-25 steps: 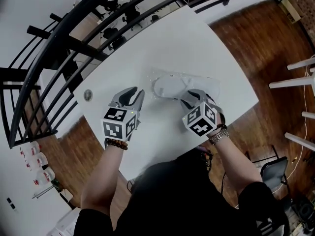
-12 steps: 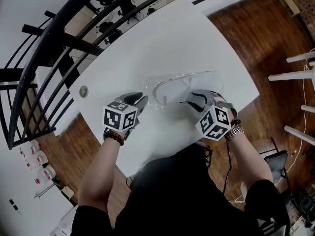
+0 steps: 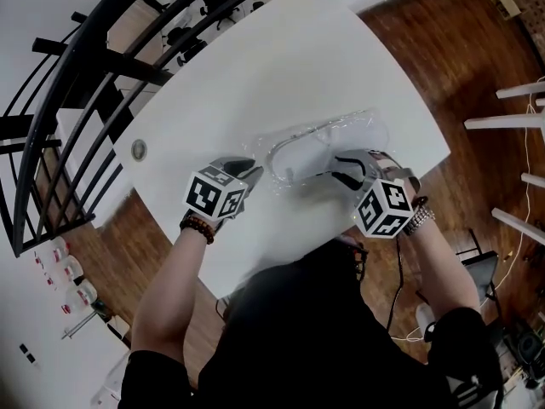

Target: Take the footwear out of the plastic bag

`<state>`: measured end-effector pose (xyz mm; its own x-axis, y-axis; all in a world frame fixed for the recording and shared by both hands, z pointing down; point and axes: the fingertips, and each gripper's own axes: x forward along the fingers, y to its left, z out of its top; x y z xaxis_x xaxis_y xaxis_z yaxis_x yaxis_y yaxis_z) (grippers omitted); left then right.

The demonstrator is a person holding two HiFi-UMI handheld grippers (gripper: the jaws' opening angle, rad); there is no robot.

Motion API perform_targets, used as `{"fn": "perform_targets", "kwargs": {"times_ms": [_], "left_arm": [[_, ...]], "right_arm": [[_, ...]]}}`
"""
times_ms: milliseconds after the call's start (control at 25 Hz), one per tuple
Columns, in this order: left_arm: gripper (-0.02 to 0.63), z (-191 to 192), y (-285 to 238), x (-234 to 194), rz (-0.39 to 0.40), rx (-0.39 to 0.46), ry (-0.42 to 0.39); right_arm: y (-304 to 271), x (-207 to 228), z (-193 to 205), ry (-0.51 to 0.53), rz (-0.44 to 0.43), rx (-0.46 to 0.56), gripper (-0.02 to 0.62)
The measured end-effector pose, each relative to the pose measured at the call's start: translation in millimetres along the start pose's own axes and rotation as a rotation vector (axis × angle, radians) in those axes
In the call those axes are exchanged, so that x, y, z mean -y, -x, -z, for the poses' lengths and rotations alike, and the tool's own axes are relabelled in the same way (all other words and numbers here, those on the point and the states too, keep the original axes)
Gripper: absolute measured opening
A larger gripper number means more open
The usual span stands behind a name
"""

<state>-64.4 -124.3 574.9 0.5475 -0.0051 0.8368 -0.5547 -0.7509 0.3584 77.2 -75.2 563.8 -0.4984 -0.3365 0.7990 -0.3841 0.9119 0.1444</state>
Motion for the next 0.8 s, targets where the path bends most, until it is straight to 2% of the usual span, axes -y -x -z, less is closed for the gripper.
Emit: {"fn": "perform_targets", "kwargs": {"times_ms": [280,480,640,800], "left_arm": [[0.109,11.3,-11.9,14.0,0.071,-0.073,-0.019],[0.115,10.9,-17.6,20.7,0.093,-0.09,-0.035],[0.115,9.8,-19.9,19.7,0.062,-0.098,-0.083],[0.11,10.6,-16.7,7.8,-0.029,-0.121,-0.203]], "right_arm": [[2.4,1.2,-1.5,0.023,-0.014,0.014,0.132],[3.4,1.8,-1.6,0.026,-0.019,0.03,0.132],[3.8,0.3,-0.9,0.026,-0.023,0.037,0.132],[2.4,1.2,-0.5,0.027,-0.024,0.042,0.132]]}}
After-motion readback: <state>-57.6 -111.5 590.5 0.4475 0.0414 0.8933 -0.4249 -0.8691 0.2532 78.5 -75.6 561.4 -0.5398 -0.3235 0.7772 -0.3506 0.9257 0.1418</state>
